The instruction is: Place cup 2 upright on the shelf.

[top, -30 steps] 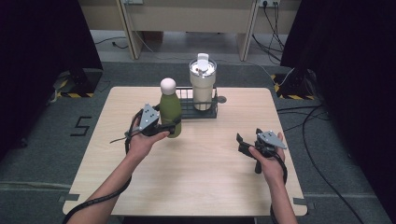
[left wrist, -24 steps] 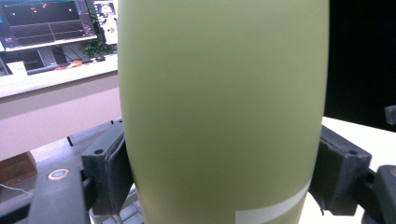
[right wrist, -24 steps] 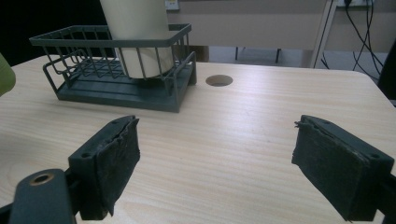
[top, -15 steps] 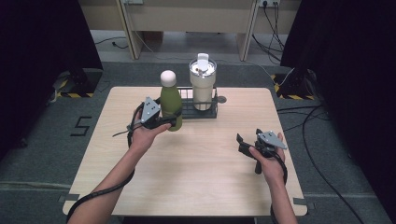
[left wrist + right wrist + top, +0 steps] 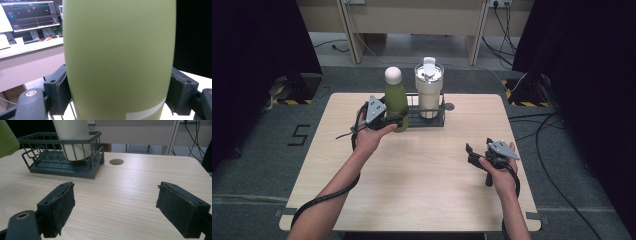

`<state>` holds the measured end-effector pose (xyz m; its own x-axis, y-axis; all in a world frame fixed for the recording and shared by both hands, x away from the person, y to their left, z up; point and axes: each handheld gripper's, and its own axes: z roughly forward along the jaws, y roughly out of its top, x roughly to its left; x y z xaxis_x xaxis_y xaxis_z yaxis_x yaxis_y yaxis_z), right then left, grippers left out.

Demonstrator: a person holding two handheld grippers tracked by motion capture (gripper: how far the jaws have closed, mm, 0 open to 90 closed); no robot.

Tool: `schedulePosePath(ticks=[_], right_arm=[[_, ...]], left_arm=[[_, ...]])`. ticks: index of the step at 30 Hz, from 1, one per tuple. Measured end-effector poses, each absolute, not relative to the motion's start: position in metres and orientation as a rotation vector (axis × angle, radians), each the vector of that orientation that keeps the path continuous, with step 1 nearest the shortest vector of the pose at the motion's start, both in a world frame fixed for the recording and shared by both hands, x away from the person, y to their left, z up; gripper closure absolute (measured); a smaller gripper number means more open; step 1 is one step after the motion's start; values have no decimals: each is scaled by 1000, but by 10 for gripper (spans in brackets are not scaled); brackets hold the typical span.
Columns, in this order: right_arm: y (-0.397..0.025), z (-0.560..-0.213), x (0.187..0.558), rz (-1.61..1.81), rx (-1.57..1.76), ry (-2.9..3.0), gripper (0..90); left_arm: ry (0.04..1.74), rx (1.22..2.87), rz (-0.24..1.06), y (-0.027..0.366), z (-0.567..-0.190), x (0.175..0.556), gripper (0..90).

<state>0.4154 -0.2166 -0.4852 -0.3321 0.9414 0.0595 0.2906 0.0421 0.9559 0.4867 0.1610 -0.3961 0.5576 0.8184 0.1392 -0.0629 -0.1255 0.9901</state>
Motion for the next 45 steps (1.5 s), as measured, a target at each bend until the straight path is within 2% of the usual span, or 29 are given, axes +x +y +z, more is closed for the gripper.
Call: schedulePosePath(ticks=[45], right_arm=[[-217, -488, 416, 1315, 1265, 1691, 147]], left_arm=[[726, 1456, 897, 156, -373, 527, 202]])
